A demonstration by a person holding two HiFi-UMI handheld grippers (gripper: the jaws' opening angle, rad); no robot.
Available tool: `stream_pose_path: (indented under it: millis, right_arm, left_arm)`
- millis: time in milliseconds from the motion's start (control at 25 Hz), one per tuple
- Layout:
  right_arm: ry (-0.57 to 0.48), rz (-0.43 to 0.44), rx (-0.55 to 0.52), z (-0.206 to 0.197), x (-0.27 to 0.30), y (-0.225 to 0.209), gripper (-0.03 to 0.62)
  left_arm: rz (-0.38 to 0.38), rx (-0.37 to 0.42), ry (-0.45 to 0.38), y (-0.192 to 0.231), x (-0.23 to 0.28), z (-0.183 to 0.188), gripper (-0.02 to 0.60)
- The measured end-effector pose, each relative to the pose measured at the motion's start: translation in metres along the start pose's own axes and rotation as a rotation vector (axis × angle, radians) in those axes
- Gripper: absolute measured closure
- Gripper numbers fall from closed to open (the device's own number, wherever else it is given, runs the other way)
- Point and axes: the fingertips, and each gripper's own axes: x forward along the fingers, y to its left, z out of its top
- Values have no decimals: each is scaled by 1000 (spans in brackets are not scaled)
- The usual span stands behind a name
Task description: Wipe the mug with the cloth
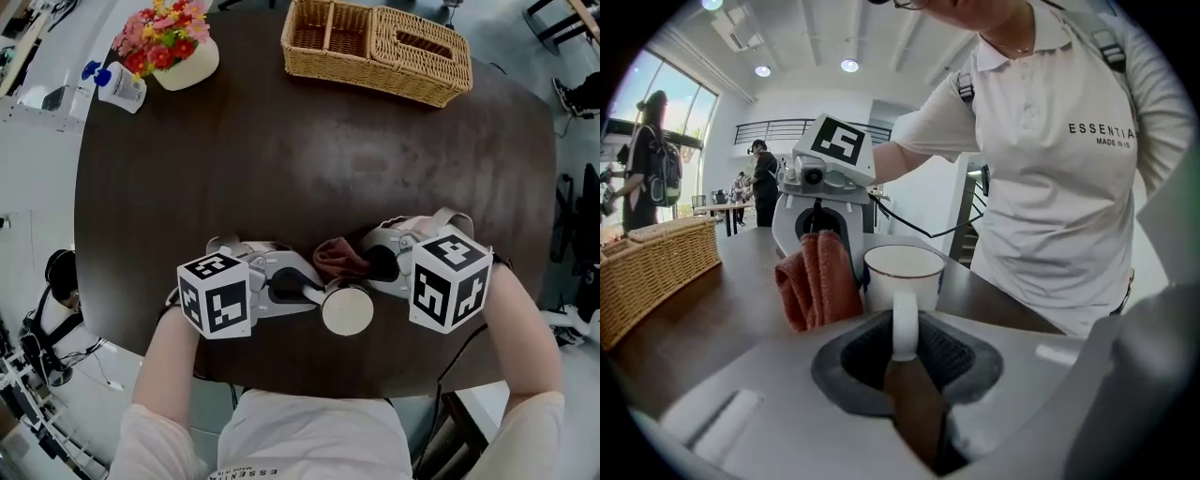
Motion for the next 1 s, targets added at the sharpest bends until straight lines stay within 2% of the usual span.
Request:
stream_pose_path:
  millis: [200, 400, 520, 800, 1000]
  right_arm:
    - [73, 87, -102, -5, 1, 9, 517]
    - [97, 71, -139, -8, 1, 14, 517]
    - [92, 35, -107, -14, 1, 18, 517]
    - [77, -26, 42, -32, 2, 41, 517]
    - [41, -150, 143, -35, 3, 54, 517]
  left_arm:
    - [12, -23, -7, 0, 0, -1, 502]
    - [67, -27, -10, 0, 0, 0, 502]
    - [109, -35, -15, 0, 1, 0, 502]
    - [214, -99, -59, 2, -3, 0, 502]
    - [275, -120, -63, -1, 1, 1, 502]
